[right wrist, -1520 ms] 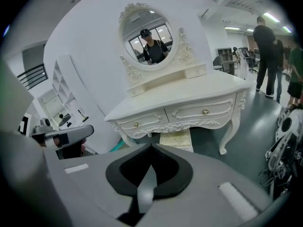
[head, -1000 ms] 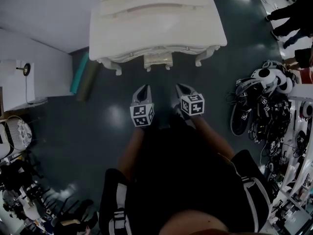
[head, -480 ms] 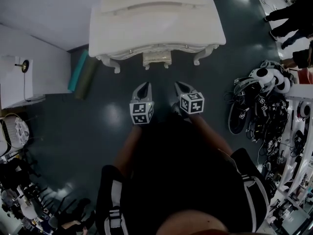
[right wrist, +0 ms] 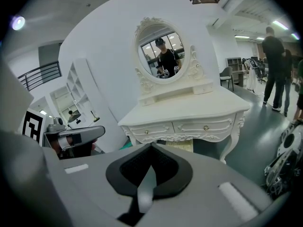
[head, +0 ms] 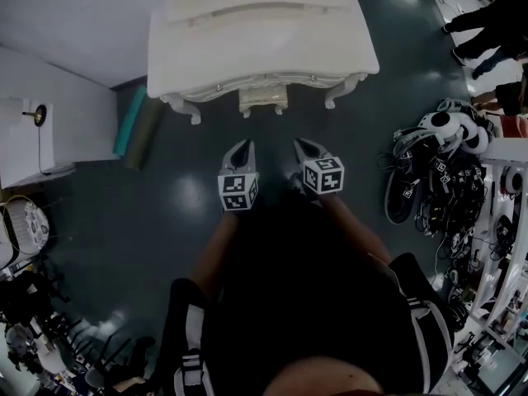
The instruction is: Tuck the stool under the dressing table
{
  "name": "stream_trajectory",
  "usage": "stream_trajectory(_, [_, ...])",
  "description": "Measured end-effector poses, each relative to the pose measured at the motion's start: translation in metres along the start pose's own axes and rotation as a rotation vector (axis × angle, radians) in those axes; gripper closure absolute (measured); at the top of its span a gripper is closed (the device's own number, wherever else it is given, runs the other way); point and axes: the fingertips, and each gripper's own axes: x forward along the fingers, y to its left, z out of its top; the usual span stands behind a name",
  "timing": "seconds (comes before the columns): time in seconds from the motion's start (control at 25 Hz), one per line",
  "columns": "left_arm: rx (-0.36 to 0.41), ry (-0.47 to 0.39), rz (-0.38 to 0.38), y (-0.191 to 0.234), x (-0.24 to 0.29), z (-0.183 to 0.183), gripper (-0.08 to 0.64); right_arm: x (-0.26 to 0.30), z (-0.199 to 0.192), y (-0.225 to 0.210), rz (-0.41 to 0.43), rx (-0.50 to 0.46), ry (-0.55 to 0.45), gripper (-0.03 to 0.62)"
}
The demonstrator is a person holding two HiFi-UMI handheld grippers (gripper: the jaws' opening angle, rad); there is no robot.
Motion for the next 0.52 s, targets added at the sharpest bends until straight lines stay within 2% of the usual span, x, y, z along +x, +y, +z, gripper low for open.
stream_trajectory(0.52, [-0.004,0.002,-0.014,-0.0039,0.0055,-0.0018,0.552,-0.0017,-0.0026,-0.0085,-0.006,0.009,0.003,0.595])
